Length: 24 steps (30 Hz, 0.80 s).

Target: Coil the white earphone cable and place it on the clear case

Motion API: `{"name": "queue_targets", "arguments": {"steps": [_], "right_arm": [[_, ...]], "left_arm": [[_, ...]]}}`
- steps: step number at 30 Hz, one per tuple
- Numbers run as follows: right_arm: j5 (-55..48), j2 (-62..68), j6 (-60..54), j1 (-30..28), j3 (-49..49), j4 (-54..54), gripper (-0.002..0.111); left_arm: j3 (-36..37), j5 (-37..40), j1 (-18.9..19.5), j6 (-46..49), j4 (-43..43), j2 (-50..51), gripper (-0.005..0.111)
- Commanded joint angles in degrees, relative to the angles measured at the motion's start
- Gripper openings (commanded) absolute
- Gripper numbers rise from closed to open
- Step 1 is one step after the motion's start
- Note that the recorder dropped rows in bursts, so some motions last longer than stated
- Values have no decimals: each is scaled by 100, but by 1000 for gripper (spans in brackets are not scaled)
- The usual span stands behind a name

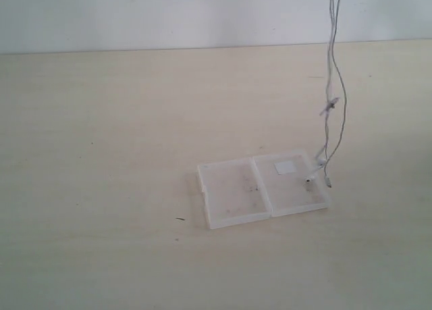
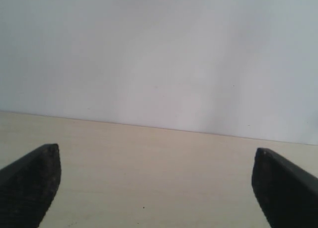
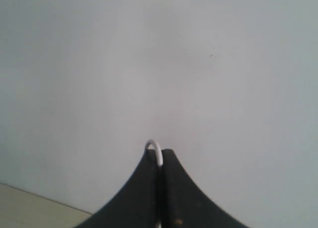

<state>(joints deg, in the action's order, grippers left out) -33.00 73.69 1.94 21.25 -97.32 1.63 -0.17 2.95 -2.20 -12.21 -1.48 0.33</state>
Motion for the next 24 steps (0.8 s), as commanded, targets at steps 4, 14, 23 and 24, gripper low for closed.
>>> {"name": "queue_targets", "arguments": {"steps": [4, 14, 23, 24], "right_arm": [[1249, -224, 110, 7, 966, 135, 0], [2895, -531, 133, 7, 1981, -72, 0], [3013, -517, 123, 7, 1981, -72, 0], [3052, -505, 123, 7, 1981, -72, 0]], "left_arm": [[17, -52, 22, -9, -44, -33, 105], [17, -52, 22, -9, -44, -33, 105], [17, -806, 22, -67, -91, -33, 105], [17, -890, 22, -135, -90, -33, 105]]}}
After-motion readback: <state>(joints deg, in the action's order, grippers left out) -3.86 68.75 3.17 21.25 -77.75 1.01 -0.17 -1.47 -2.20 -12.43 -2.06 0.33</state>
